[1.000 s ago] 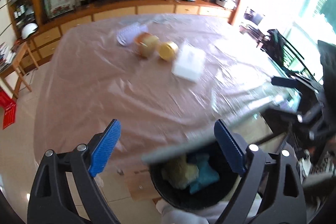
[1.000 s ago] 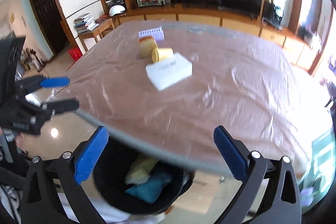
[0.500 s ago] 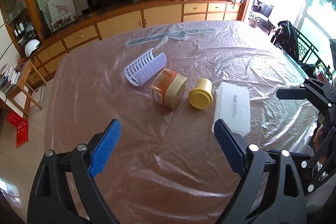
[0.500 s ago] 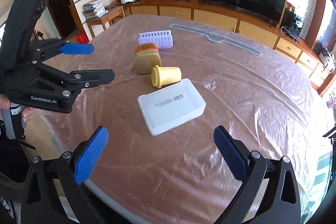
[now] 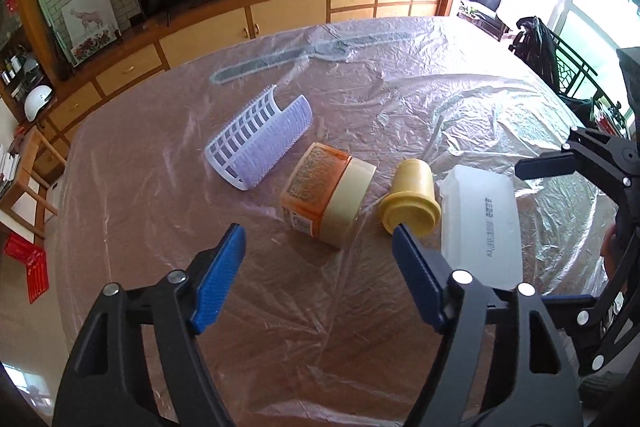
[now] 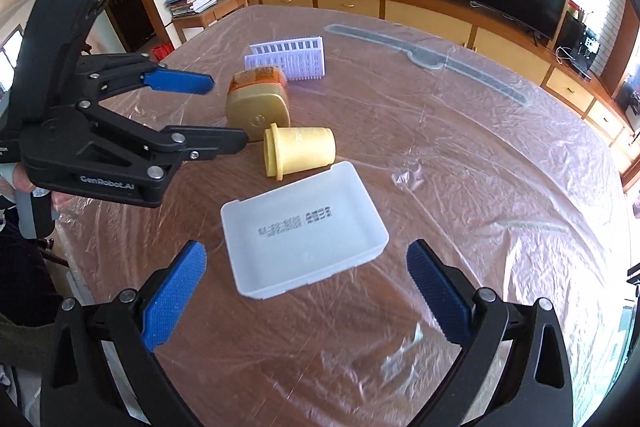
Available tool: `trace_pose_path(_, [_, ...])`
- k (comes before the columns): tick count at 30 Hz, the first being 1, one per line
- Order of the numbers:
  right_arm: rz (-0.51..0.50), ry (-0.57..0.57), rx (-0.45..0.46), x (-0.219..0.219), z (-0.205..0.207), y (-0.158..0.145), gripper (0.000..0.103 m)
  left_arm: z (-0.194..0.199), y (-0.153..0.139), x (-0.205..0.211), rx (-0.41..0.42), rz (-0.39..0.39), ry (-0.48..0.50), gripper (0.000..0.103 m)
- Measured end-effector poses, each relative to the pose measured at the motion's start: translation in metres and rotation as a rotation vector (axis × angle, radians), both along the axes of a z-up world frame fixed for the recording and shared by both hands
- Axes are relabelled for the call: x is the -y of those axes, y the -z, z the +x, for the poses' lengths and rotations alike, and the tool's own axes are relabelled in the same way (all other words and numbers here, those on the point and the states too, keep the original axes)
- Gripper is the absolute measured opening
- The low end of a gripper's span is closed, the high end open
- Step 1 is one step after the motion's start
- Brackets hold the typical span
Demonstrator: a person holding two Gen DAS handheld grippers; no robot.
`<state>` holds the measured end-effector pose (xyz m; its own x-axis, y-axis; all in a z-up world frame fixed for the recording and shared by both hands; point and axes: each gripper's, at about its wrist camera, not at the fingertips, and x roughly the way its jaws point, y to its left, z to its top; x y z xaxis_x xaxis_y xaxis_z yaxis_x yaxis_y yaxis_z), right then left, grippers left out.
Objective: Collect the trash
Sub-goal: 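Move both grippers back over the table toward the remaining items, then grasp the white plastic box with the right gripper while the left gripper grasps the orange-labelled jar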
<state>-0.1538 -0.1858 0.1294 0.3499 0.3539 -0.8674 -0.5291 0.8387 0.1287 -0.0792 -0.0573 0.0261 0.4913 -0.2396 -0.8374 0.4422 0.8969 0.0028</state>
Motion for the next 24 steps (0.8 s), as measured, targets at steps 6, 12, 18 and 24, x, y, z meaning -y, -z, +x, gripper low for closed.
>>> trace_pose_path(6, [0.007,-0.036,-0.014,-0.004,0.01,0.006,0.099,0.005,0.004,0.003,-0.008,0.002,0.026,0.066])
trace_pose_path(12, [0.007,-0.062,-0.043,-0.008,0.014,0.011,0.086,0.011,0.007,0.007,-0.023,-0.003,0.036,0.05])
trace_pose_path(18, [0.106,-0.021,-0.089,0.004,0.018,0.011,0.086,0.012,0.007,0.005,-0.027,-0.013,0.042,0.042])
trace_pose_path(24, [0.186,0.056,-0.122,0.023,0.018,0.008,0.085,0.007,0.003,0.0,-0.025,-0.028,0.026,0.042])
